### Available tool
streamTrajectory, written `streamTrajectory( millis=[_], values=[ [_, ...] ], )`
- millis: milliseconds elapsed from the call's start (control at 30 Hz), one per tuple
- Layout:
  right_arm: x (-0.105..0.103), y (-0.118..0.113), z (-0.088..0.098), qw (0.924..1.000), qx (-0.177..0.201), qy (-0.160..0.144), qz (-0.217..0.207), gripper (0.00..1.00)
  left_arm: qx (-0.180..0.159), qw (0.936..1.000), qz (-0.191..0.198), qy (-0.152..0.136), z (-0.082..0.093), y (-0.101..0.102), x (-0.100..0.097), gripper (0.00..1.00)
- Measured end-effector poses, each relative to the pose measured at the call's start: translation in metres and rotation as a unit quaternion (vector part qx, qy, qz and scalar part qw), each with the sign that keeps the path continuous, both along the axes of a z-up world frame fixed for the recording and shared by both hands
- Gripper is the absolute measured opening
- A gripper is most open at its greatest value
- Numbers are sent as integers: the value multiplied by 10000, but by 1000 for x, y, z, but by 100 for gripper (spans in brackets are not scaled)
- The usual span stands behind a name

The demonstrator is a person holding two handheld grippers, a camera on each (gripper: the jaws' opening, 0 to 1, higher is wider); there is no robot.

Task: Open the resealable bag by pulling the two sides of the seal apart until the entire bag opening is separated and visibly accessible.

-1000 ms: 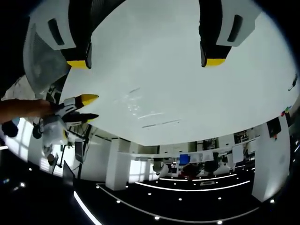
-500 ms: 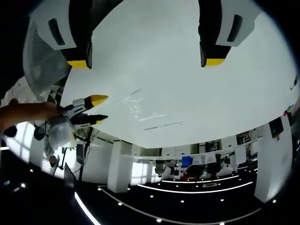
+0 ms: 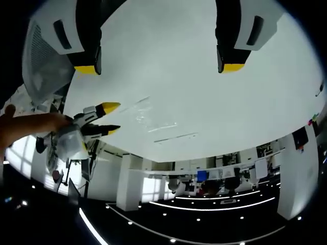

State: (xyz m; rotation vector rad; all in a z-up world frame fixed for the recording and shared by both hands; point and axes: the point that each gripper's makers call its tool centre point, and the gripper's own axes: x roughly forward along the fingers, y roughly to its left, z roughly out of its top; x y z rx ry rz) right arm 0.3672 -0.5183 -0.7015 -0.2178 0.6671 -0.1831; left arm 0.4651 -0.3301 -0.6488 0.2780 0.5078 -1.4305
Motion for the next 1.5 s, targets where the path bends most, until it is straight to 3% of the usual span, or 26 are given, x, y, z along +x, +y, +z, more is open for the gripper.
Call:
streamTrajectory(
  millis=[267,767,1067,1500],
  values=[
    [11,-7,-10,9992,-288,144,228,47,49,10000,-16,42,-5,0,-2,91],
    [28,-15,-37,9967,-337,536,499,46,81,9999,98,115,-10,-3,7,90],
    [37,-25,-47,9937,-697,644,603,37,96,9996,277,22,-11,-3,16,86],
    [46,-20,-65,9797,-1221,1036,1209,31,296,9993,204,-51,-19,-3,16,85]
  ],
)
